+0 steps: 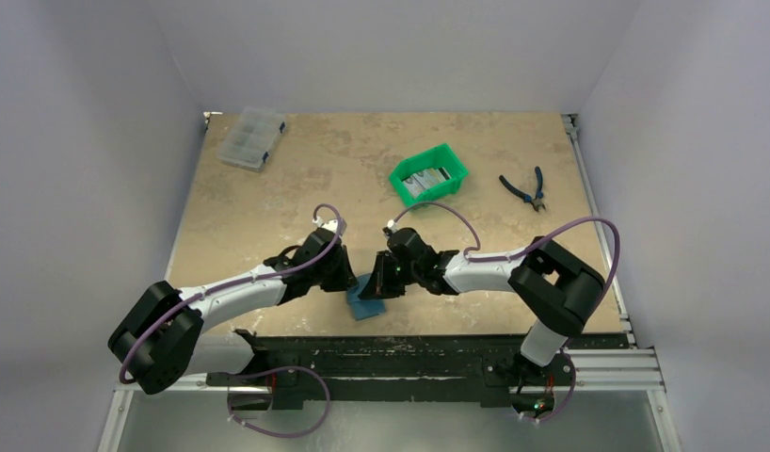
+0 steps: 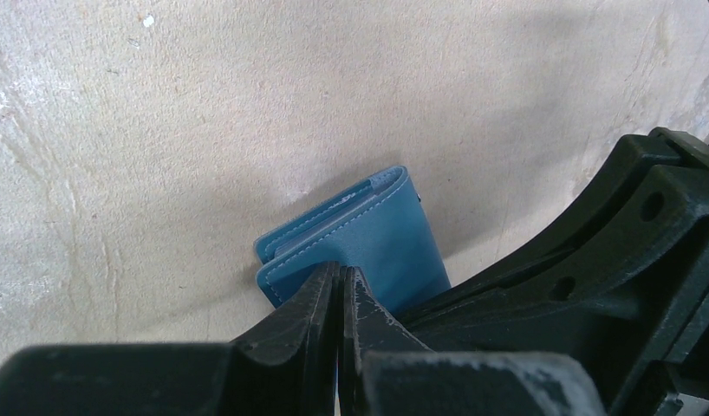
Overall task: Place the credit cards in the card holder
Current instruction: Close the card holder at the center of the board.
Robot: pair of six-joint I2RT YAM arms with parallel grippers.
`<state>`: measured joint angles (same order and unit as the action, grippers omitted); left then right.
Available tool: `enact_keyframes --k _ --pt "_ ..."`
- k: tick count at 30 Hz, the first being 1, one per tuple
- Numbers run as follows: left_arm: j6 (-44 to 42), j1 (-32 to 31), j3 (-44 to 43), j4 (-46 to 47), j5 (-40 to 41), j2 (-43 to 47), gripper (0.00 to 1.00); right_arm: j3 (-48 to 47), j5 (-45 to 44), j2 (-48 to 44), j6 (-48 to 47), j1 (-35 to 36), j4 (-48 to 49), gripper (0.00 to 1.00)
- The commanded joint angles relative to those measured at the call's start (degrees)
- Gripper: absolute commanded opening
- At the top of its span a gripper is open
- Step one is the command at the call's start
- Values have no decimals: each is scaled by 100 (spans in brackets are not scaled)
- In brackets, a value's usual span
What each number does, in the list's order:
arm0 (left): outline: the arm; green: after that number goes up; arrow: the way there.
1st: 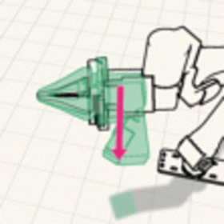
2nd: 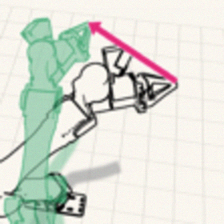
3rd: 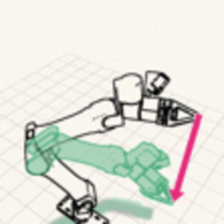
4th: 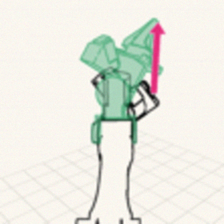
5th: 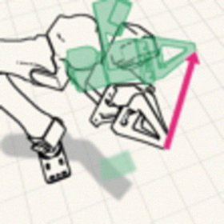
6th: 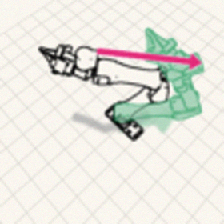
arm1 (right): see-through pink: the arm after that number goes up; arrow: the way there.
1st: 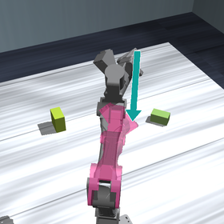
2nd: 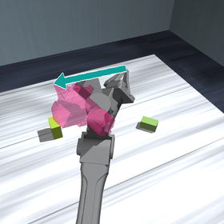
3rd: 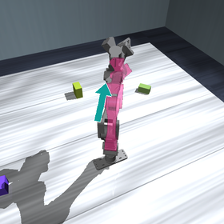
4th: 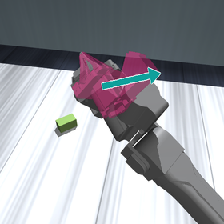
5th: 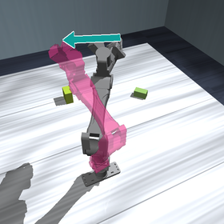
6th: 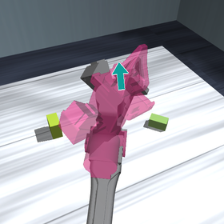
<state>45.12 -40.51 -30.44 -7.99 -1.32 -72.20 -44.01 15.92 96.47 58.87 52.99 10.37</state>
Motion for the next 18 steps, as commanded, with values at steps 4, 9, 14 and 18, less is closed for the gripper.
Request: enact_keyframes --k 4,9,14,18 --pt "-179 27 10 -172 -30 -82 0 47 -103 -138 -25 28 -237 0" --pt "-196 30 -9 -208 -45 -71 0 -111 -104 90 -62 29 -348 0" --pt "-201 34 -15 -230 -74 -31 0 -401 -128 376 -252 27 -851 0" --pt "-210 33 19 -163 -141 -17 0 -733 -297 583 -507 31 -1509 0"
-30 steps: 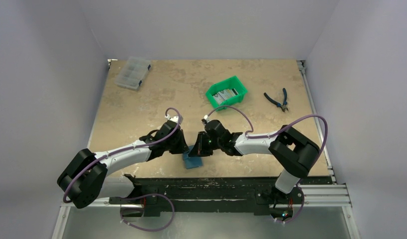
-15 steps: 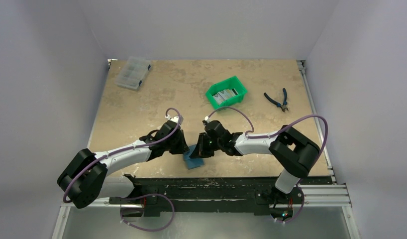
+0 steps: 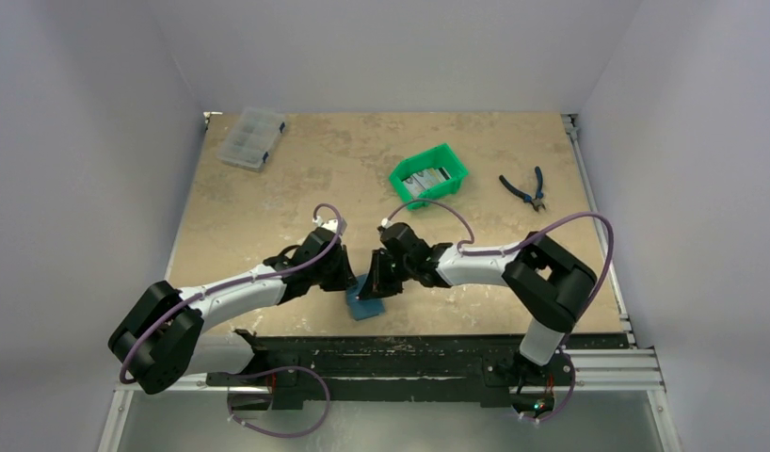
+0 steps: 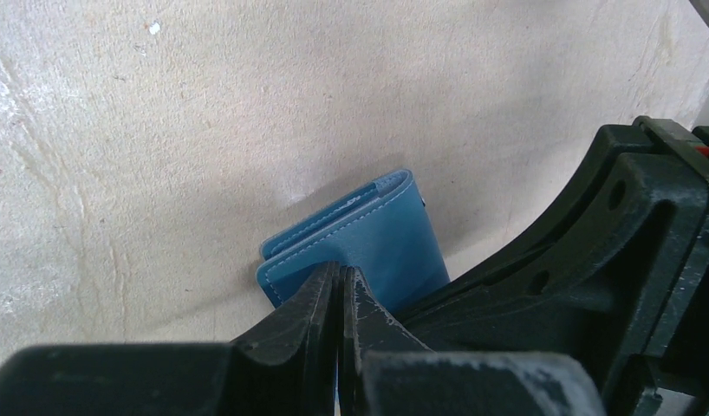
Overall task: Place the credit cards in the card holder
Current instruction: Close the card holder at the center of the board.
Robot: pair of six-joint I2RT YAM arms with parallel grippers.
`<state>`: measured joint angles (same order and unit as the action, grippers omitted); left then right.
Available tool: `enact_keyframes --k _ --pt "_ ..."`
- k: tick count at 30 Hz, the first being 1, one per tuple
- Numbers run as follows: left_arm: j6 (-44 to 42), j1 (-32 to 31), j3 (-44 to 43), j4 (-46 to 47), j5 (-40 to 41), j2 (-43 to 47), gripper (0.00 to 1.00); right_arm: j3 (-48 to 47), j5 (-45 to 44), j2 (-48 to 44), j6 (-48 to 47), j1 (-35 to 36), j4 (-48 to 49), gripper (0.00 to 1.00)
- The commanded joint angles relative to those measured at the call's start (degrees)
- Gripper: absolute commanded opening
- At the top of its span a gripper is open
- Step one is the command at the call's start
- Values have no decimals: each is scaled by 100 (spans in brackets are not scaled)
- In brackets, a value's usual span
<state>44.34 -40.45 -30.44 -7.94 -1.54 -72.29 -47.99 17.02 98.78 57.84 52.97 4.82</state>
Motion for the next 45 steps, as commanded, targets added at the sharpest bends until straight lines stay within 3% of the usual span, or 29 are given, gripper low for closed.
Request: enact_keyframes --k 1,29,35,36,38,40,45 --pt "-125 23 39 -129 -145 -6 0 -455 -503 419 -483 30 -1137 0" --pt "-159 27 305 502 -311 142 0 -2039 -1683 2423 -1333 103 -4608 0" --pt "-265 19 69 310 -229 184 0 -1726 -913 1523 -1703 99 -3219 1" --pt "-293 27 19 265 -205 187 0 -1651 -710 1320 -1750 95 -2819 4" --pt "-345 43 -60 213 -145 182 0 -1517 -671 1014 -1832 91 -2009 23" --pt "-416 76 -228 20 -82 141 0 -1600 -659 868 -2012 62 -1662 35" --pt "-545 91 -776 -638 128 185 3 -1370 -219 127 -2209 -50 -948 47"
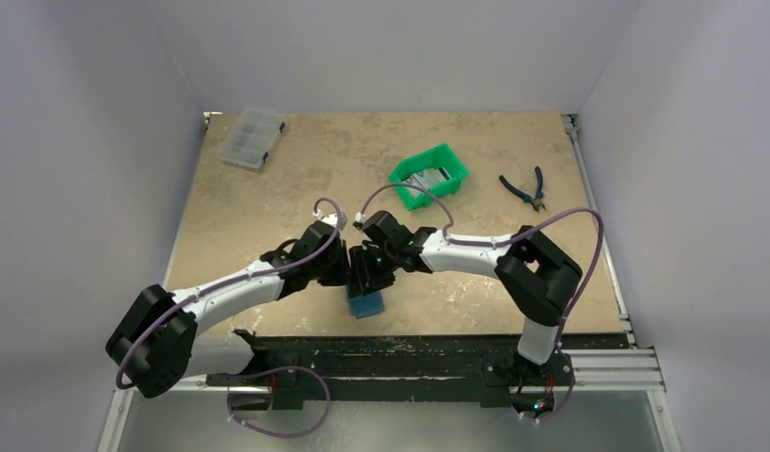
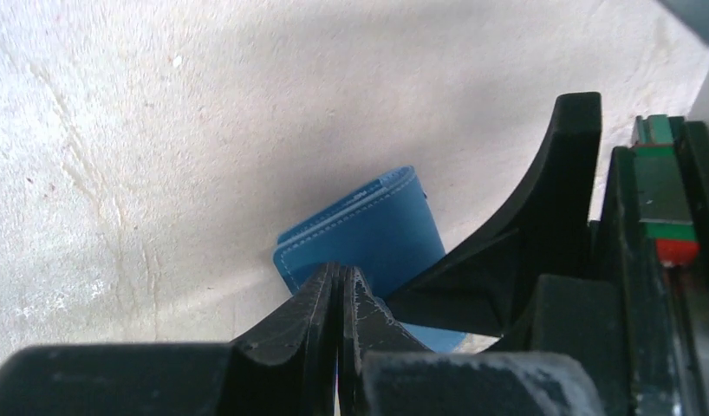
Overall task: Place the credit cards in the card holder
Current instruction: Close the card holder at the center of the board, then move the card holder to the corner of the board.
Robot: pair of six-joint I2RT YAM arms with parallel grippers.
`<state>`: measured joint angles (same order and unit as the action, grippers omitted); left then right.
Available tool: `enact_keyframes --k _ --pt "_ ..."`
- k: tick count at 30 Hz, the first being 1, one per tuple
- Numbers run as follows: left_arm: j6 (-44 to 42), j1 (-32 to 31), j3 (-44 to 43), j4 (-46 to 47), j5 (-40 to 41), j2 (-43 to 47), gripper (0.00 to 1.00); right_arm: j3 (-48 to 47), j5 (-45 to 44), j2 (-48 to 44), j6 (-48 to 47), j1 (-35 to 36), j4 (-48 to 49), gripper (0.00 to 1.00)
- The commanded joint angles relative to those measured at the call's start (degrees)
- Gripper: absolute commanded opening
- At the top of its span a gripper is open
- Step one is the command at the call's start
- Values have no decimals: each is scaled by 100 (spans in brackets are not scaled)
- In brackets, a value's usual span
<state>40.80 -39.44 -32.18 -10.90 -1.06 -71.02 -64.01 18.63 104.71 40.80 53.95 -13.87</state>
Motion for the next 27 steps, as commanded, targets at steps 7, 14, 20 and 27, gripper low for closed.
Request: enact_keyframes --k 7,14,20,27 --pt "7 -7 -1095 -848 481 541 18 1049 576 -1660 -1289 -644 716 61" --pt "270 -8 -1038 -1389 152 818 44 2032 1141 -1846 -1206 -769 1774 74" --pt "382 -9 -869 -2011 356 1243 52 2774 1393 -1347 -191 -931 3391 72" --pt "281 -4 -1461 -2361 801 1600 54 2760 1666 -590 345 -711 4371 54"
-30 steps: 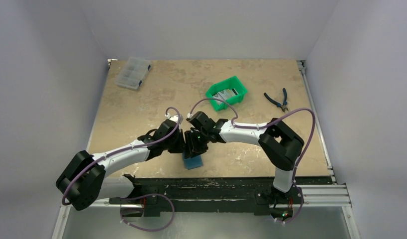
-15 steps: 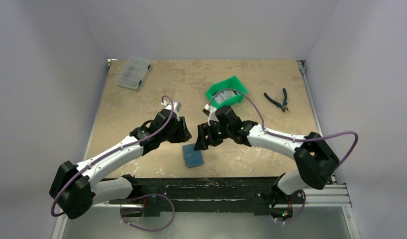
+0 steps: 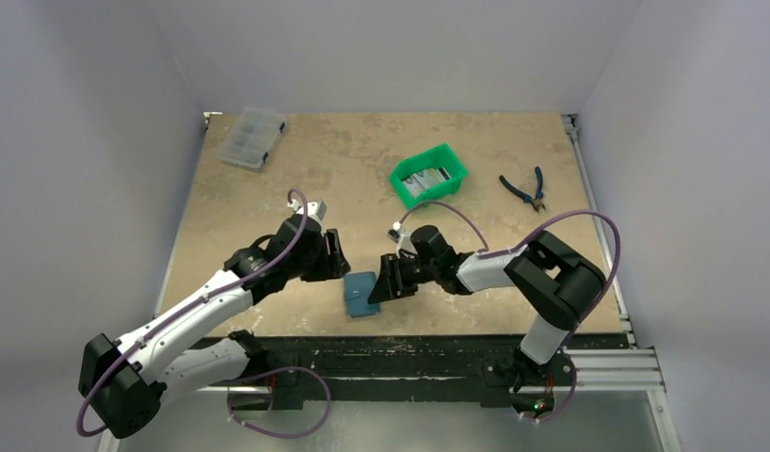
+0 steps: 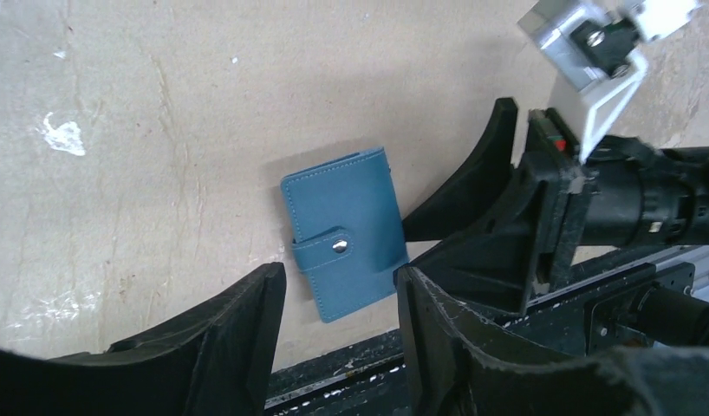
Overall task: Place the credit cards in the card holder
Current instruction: Move the card holder to the corner of the board.
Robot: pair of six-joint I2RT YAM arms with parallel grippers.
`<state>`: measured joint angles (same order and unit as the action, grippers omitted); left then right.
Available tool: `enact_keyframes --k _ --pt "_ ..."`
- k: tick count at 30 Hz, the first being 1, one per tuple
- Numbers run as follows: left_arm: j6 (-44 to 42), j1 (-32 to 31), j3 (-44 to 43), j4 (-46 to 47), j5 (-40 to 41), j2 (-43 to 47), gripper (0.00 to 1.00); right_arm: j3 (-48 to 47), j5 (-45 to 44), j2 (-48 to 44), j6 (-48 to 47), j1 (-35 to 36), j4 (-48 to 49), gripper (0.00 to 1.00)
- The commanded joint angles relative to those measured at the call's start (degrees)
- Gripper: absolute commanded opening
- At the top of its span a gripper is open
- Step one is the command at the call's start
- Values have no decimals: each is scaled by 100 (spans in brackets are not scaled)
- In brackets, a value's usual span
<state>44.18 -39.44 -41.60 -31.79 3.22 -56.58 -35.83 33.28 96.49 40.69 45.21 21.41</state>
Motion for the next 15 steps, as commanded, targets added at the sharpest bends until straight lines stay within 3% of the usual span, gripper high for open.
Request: enact_keyframes --k 1,9,15 --pt "-139 -10 -629 -342 463 142 54 -162 127 322 334 212 788 54" --pt "-378 -10 -1003 -579 723 149 54 -640 -266 682 351 461 384 43" --pt "-139 -6 -190 -303 629 -14 60 -361 -642 -278 72 230 -299 59"
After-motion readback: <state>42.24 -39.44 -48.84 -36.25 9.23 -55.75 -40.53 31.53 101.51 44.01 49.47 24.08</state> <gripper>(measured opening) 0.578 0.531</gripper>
